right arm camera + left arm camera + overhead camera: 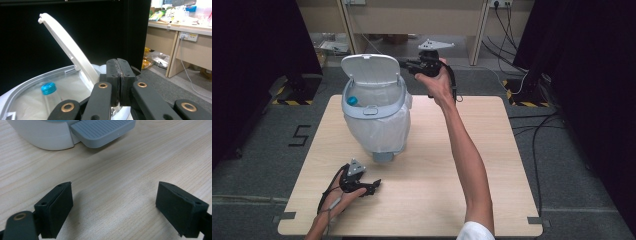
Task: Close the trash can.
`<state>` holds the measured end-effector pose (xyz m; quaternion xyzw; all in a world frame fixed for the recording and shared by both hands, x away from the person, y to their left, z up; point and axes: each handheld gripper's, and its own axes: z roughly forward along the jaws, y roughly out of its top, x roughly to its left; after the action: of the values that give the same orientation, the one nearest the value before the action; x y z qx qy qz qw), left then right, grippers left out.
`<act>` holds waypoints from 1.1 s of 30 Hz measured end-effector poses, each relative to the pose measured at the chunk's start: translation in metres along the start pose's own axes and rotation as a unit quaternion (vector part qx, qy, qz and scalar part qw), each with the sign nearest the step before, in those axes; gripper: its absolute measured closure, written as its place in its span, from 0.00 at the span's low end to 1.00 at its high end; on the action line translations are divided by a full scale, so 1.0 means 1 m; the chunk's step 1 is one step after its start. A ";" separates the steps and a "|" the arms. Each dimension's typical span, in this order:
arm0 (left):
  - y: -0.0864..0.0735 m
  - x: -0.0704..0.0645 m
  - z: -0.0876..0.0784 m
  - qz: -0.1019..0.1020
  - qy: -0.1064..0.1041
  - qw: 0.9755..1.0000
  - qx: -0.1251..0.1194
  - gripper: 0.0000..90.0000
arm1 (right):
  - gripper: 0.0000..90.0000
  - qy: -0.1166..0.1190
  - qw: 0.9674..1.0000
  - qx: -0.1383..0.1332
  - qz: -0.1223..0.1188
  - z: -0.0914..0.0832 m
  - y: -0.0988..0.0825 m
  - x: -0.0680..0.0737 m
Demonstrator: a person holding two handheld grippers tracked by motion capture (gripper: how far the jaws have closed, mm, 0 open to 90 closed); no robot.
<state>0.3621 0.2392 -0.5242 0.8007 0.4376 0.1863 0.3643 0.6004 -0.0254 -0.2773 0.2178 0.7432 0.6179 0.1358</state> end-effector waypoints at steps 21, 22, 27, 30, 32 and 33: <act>0.000 0.000 0.000 0.001 0.000 1.000 0.002 0.15 | 0.96 0.022 0.996 0.071 -0.048 -0.008 -0.024 0.067; 0.000 0.000 0.000 0.001 0.000 1.000 0.002 0.15 | 0.96 0.022 0.996 0.071 -0.048 -0.008 -0.024 0.067; 0.000 0.000 0.000 0.000 0.000 1.000 0.001 0.15 | 0.94 0.030 0.994 0.090 -0.061 -0.007 -0.030 0.082; 0.000 0.000 0.000 0.000 0.000 1.000 0.002 0.15 | 0.94 0.031 0.994 0.087 -0.057 -0.006 -0.031 0.087; 0.000 0.000 0.000 0.000 0.000 1.000 0.001 0.15 | 0.94 0.029 0.994 0.087 -0.056 -0.004 -0.032 0.091; 0.000 0.000 0.000 0.000 0.000 1.000 0.001 0.15 | 0.94 0.030 0.995 0.083 -0.053 -0.003 -0.033 0.093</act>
<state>0.3620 0.2391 -0.5240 0.8008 0.4379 0.1860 0.3638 0.5133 0.0136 -0.3024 0.1695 0.8060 0.5525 0.1275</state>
